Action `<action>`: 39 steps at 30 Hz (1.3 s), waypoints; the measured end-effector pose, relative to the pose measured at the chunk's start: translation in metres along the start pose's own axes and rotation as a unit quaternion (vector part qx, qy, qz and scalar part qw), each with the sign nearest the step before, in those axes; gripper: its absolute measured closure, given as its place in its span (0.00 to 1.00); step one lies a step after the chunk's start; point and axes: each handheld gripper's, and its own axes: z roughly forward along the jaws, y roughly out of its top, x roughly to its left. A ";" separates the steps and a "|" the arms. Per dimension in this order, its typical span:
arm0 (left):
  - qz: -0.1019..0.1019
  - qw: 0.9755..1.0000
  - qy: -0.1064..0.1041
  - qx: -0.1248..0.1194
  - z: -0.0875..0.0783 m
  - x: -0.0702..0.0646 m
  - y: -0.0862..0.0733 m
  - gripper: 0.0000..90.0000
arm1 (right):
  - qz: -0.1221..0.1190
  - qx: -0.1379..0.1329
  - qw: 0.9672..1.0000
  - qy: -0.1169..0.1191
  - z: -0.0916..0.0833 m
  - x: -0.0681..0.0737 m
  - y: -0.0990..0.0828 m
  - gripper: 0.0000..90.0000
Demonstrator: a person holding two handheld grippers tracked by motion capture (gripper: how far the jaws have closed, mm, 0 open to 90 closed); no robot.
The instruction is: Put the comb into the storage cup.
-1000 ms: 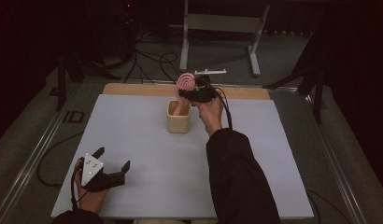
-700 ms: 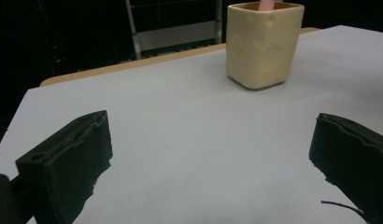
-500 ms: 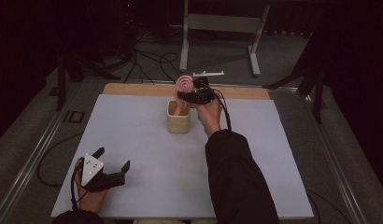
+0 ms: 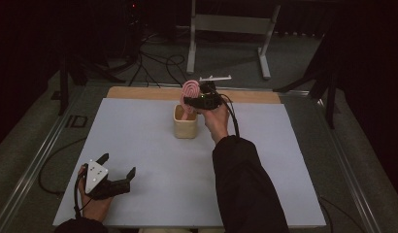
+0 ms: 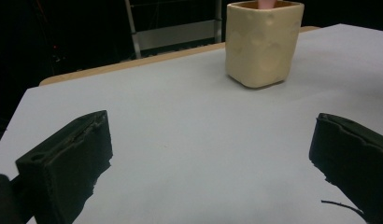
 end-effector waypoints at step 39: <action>-0.001 1.000 -0.001 0.000 0.000 0.000 0.000 0.00 | 0.006 0.001 0.999 -0.035 0.004 -0.013 -0.005 0.48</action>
